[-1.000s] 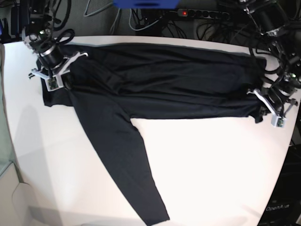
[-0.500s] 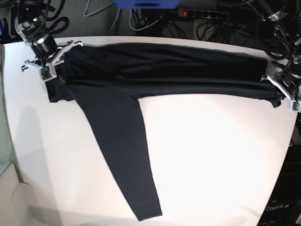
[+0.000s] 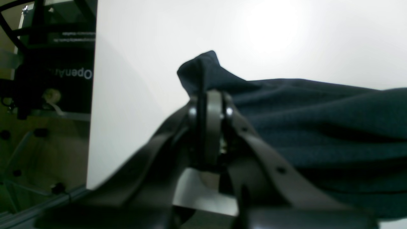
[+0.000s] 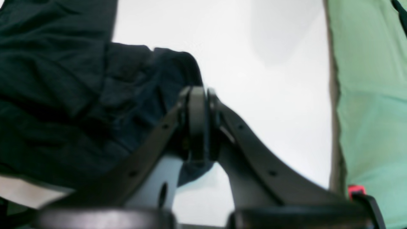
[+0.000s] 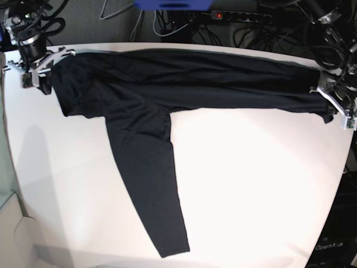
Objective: Fold the T-shirt properly
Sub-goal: 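Fold the grasped side edge over toward the robot base with both grippers, then release the right gripper and move it to the trailing sleeve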
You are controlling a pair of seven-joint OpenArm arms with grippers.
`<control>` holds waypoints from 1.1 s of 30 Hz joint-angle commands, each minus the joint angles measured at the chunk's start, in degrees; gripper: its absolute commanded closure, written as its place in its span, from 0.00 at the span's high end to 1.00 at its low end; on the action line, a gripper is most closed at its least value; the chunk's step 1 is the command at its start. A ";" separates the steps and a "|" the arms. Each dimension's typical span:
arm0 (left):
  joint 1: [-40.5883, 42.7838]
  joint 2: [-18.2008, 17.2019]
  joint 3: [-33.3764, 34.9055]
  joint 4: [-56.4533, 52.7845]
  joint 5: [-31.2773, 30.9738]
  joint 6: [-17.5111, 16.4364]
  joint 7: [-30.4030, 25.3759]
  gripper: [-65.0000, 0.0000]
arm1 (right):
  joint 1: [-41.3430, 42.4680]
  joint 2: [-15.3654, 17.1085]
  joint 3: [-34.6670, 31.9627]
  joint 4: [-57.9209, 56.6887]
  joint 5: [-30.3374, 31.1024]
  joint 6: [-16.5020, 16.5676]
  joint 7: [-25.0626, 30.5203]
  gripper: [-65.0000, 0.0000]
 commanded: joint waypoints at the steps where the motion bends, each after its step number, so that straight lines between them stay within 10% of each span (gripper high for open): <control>1: -0.52 -0.45 0.65 0.73 -0.52 0.23 -1.00 0.00 | -0.41 0.23 0.33 0.81 0.82 -0.42 1.41 0.00; 25: 2.73 1.66 1.79 0.82 -0.34 0.23 -0.91 0.00 | 1.17 0.23 -0.20 -0.68 0.82 -0.42 1.32 0.00; 33: 2.20 5.27 1.61 1.26 8.89 0.23 -1.61 0.08 | 1.17 0.23 -0.20 -0.95 0.82 -0.42 1.32 0.00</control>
